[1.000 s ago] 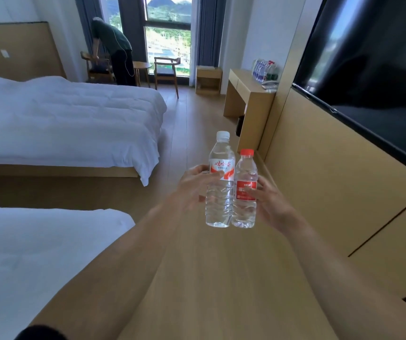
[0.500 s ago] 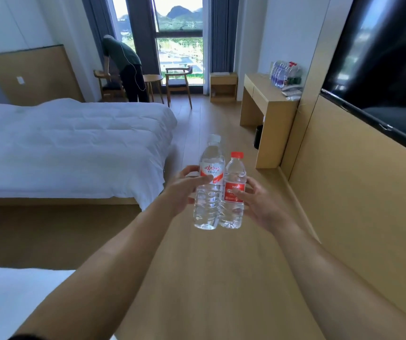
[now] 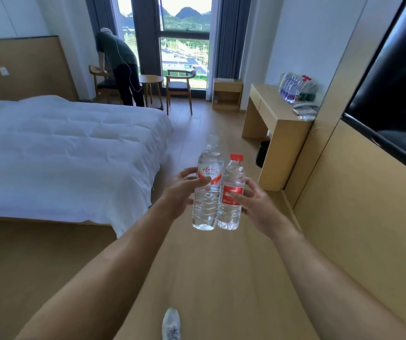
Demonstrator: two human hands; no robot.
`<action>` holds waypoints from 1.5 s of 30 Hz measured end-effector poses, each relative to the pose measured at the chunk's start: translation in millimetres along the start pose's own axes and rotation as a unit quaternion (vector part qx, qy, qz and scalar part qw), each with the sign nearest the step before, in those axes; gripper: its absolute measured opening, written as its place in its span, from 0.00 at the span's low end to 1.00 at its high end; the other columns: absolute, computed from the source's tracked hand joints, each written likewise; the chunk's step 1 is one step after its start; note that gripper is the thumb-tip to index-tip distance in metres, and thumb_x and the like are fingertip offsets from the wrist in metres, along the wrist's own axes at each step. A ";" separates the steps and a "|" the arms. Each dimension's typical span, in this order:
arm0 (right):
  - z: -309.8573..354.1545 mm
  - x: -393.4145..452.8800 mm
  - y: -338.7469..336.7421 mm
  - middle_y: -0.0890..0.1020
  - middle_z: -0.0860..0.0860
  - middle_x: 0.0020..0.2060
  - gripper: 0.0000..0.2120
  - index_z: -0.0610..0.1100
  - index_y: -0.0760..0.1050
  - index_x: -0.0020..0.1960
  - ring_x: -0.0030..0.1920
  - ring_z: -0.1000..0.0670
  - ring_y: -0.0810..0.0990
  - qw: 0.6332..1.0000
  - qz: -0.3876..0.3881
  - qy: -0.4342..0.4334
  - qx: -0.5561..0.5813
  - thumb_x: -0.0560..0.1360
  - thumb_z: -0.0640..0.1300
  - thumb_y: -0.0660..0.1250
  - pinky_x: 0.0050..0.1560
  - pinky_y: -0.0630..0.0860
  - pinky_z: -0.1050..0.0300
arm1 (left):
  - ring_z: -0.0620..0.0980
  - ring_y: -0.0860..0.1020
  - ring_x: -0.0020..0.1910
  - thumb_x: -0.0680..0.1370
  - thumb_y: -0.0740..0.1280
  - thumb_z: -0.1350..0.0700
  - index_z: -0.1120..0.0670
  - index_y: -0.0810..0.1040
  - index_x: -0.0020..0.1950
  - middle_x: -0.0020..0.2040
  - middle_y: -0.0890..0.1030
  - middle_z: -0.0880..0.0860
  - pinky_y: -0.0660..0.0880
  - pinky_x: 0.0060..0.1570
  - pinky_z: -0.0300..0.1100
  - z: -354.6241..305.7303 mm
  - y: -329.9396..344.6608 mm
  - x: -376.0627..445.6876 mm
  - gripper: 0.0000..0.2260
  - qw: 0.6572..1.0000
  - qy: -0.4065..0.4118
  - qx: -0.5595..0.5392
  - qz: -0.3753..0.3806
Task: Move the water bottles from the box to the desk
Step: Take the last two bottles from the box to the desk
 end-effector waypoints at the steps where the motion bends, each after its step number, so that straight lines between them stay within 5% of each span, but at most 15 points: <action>1: 0.1 20.6 -6.4 0.84 0.44 0.58 0.22 0.47 0.71 0.68 0.58 0.41 0.83 1.000 -0.007 0.001 -0.001 0.77 0.39 0.71 0.61 0.78 0.45 | 0.60 0.84 0.54 0.73 0.77 0.59 0.57 0.77 0.67 0.58 0.84 0.58 0.78 0.58 0.62 -0.1 -0.4 25.8 0.23 1.000 0.001 -0.001 0.006; 19: 17.4 367.9 -102.9 0.85 0.44 0.54 0.21 0.45 0.71 0.68 0.55 0.43 0.84 0.993 -0.111 0.051 -0.001 0.77 0.36 0.71 0.57 0.79 0.45 | 0.60 0.83 0.56 0.74 0.76 0.57 0.55 0.75 0.67 0.58 0.83 0.58 0.78 0.57 0.63 -27.8 5.6 427.2 0.23 0.995 -0.058 0.009 0.083; 36: 61.8 713.5 -204.3 0.83 0.40 0.56 0.22 0.40 0.71 0.69 0.53 0.43 0.84 0.998 -0.017 0.055 0.003 0.76 0.37 0.71 0.52 0.79 0.47 | 0.58 0.85 0.50 0.69 0.78 0.66 0.54 0.72 0.68 0.56 0.82 0.59 0.82 0.46 0.53 -76.0 19.2 756.0 0.29 0.998 -0.041 0.045 0.003; 41: 77.5 800.0 -225.7 0.81 0.39 0.55 0.22 0.38 0.70 0.69 0.55 0.40 0.81 0.998 0.000 0.056 -0.010 0.77 0.34 0.69 0.61 0.77 0.40 | 0.57 0.85 0.48 0.68 0.79 0.65 0.54 0.72 0.66 0.55 0.83 0.59 0.80 0.43 0.52 -89.3 14.6 842.2 0.30 0.999 -0.026 0.030 -0.017; 45: 78.3 860.5 -251.4 0.80 0.39 0.56 0.22 0.38 0.70 0.69 0.55 0.41 0.81 0.998 -0.015 0.061 -0.023 0.77 0.35 0.69 0.58 0.79 0.44 | 0.58 0.84 0.49 0.68 0.79 0.66 0.54 0.73 0.62 0.57 0.82 0.60 0.81 0.44 0.54 -84.4 20.5 914.1 0.27 0.999 -0.035 0.020 -0.012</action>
Point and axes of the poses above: each hand's wrist, its own x-axis towards the middle knuckle, its own y-axis out of the palm, z = x × y, the point moved 10 cm from there along x, towards the middle knuckle
